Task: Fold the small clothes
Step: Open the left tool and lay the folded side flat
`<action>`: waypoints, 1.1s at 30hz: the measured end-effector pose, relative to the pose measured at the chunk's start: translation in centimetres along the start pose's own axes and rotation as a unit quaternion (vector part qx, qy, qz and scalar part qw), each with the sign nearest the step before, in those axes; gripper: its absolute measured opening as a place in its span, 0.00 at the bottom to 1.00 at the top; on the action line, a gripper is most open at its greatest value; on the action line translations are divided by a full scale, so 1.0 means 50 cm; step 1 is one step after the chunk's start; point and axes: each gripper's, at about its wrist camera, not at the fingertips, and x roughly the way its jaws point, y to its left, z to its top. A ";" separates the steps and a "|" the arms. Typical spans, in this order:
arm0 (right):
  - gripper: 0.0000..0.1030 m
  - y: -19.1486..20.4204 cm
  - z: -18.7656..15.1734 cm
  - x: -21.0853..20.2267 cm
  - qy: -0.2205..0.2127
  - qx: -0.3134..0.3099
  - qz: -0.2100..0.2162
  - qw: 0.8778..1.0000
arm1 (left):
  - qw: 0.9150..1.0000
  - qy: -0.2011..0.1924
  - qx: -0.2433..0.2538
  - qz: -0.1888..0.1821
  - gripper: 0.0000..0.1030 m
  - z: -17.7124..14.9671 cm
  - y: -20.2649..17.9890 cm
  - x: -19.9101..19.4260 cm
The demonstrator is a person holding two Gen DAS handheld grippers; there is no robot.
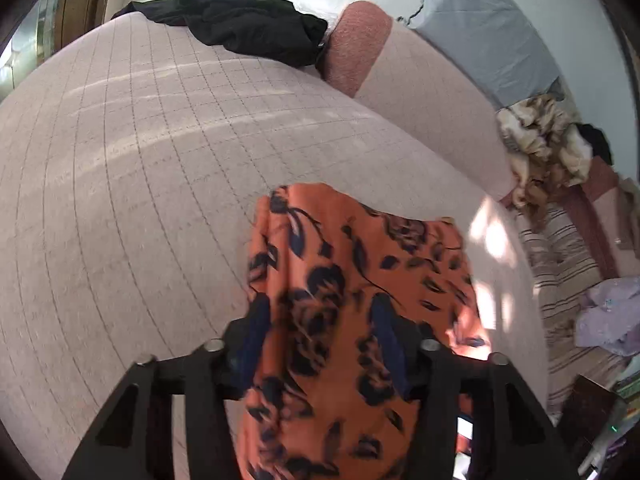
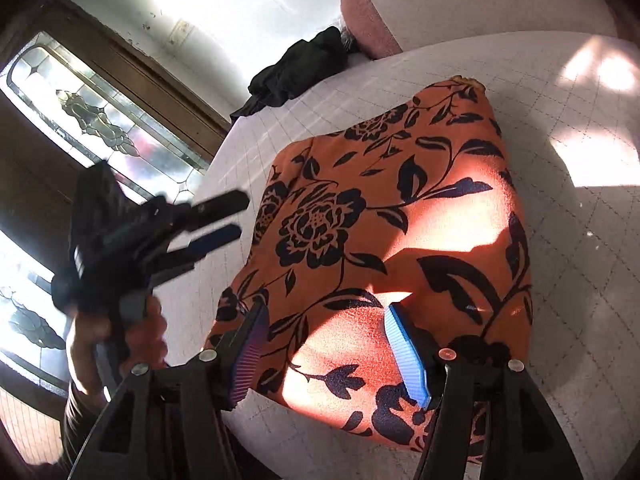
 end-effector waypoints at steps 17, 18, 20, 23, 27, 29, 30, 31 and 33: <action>0.64 -0.015 -0.018 -0.037 -0.010 0.041 0.038 0.998 | 0.997 -0.067 0.015 0.029 0.36 -0.142 -0.021 -0.147; 0.64 -0.009 -0.023 -0.047 -0.015 0.039 0.041 0.998 | 0.996 -0.063 0.020 0.052 0.36 -0.162 -0.024 -0.139; 0.64 0.000 -0.035 -0.064 -0.020 0.033 0.041 0.998 | 0.996 -0.027 0.015 0.085 0.42 -0.196 -0.004 -0.094; 0.65 -0.007 -0.054 -0.071 -0.003 0.041 0.032 0.999 | 0.995 -0.038 -0.011 0.089 0.56 -0.206 0.013 -0.102; 0.65 -0.012 -0.080 -0.118 -0.023 0.039 0.030 0.999 | 0.996 -0.075 -0.006 0.047 0.55 -0.204 -0.006 -0.171; 0.65 -0.022 -0.091 -0.143 -0.037 0.041 0.024 0.998 | 0.996 -0.084 -0.010 0.036 0.57 -0.219 -0.002 -0.192; 0.66 -0.028 -0.096 -0.154 -0.043 0.044 0.019 0.998 | 0.996 -0.081 -0.016 0.024 0.57 -0.229 0.000 -0.196; 0.66 -0.036 -0.101 -0.164 -0.049 0.048 0.015 0.998 | 0.997 -0.079 -0.019 0.011 0.57 -0.243 0.001 -0.196; 0.66 -0.053 -0.110 -0.177 -0.058 0.058 0.009 0.997 | 0.997 -0.076 -0.018 0.003 0.57 -0.267 -0.001 -0.188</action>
